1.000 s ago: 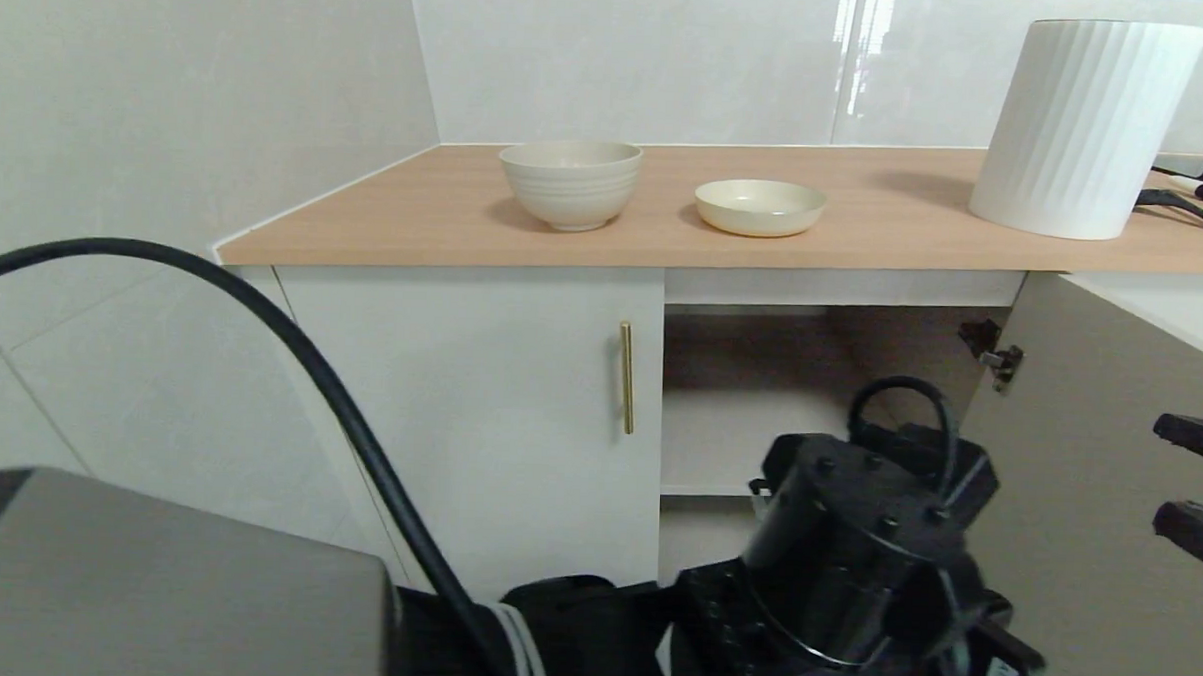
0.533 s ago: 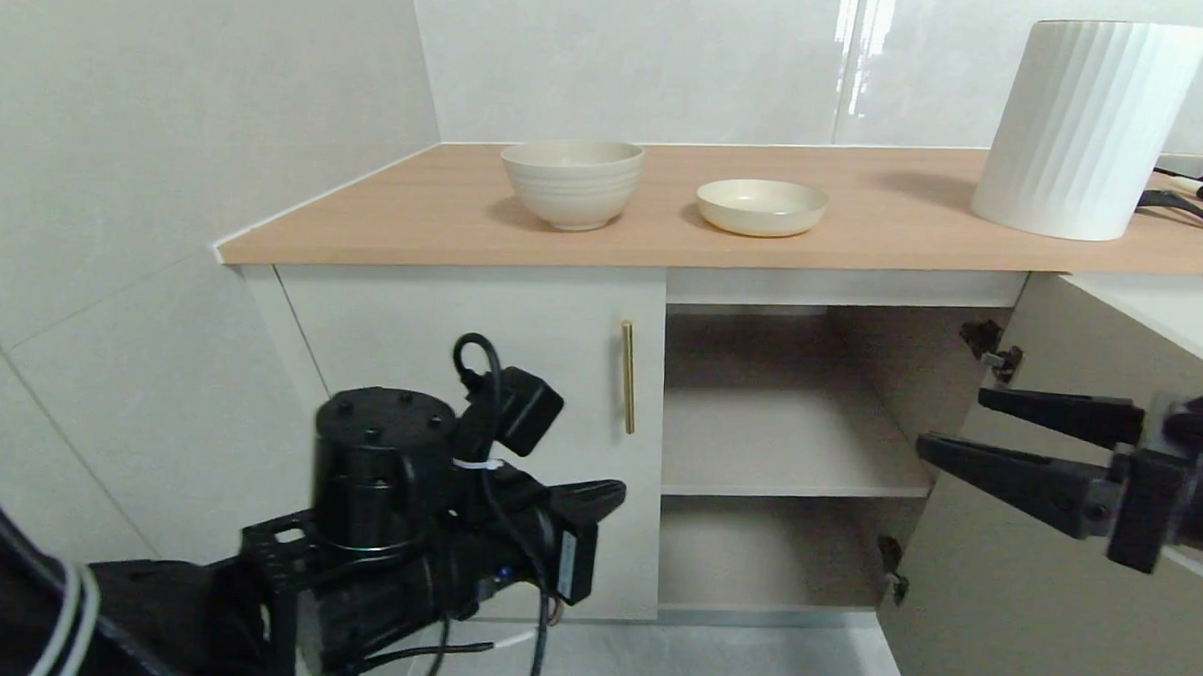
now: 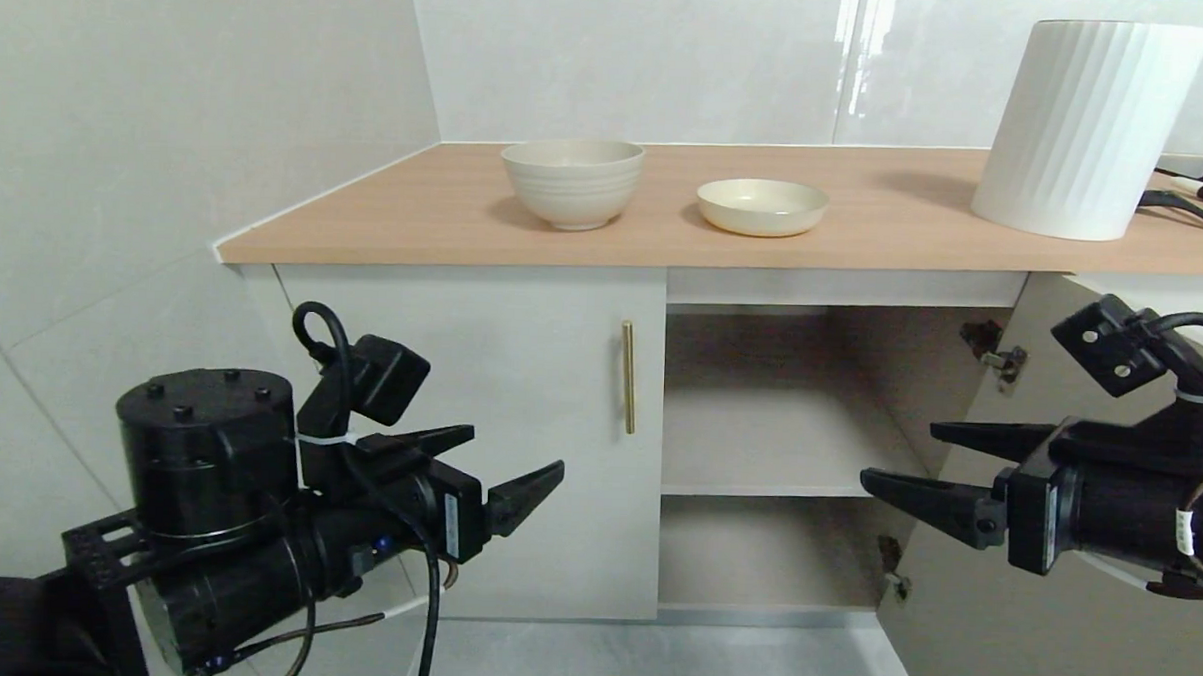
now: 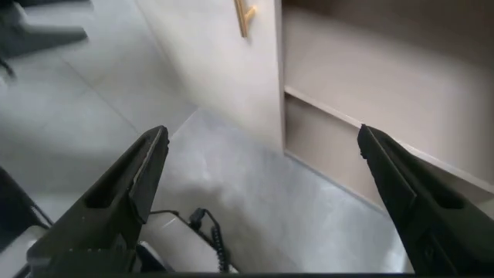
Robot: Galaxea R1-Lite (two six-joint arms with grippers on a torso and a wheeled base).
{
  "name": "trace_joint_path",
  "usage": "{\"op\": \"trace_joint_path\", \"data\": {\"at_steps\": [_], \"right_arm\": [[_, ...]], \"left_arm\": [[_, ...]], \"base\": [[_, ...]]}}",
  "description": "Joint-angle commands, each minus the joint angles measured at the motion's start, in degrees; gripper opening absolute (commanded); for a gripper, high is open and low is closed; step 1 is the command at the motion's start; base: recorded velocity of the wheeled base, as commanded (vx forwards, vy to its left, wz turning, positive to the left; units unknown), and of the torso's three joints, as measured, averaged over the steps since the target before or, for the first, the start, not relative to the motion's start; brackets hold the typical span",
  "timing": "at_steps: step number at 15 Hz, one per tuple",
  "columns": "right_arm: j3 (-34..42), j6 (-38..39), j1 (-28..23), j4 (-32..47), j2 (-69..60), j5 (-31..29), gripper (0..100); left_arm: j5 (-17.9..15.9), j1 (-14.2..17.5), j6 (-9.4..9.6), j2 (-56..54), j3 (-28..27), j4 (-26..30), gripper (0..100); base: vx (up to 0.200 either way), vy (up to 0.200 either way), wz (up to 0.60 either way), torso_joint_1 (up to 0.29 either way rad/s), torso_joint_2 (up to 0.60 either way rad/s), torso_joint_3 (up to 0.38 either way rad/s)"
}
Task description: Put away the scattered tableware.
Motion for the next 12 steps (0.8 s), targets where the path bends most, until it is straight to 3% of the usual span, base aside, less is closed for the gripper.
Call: {"op": "trace_joint_path", "data": {"at_steps": [1, 3, 6, 9, 12], "right_arm": [[0.8, 0.0, 0.0, -0.1, -0.9, -0.1, 100], [-2.2, 0.1, 0.1, -0.3, 0.9, -3.3, 100], [-3.9, 0.1, 0.3, -0.4, 1.0, -6.5, 100], [-3.4, 0.1, 1.1, -0.2, 0.3, -6.5, 100], [-3.6, 0.1, 1.1, -0.1, 0.2, -6.6, 100]], "left_arm": [[0.0, 2.1, -0.02, -2.0, -0.3, 0.0, 100], [0.1, 4.6, -0.02, -6.3, -3.0, 5.7, 100], [0.0, 5.1, -0.02, -11.5, -6.4, 15.3, 100], [0.0, 5.1, -0.02, -13.1, -7.2, 18.0, 100], [0.0, 5.1, -0.02, -13.3, -7.6, 18.5, 100]], "base": [[0.000, 0.000, 0.00, 0.000, 0.00, 0.000], [0.000, 0.000, 0.00, 0.000, 0.00, 0.000], [0.000, 0.000, 0.00, 0.000, 0.00, 0.000], [0.000, 0.000, 0.00, 0.000, 0.00, 0.000], [0.200, 0.000, 0.00, 0.001, 0.00, 0.004]]}}
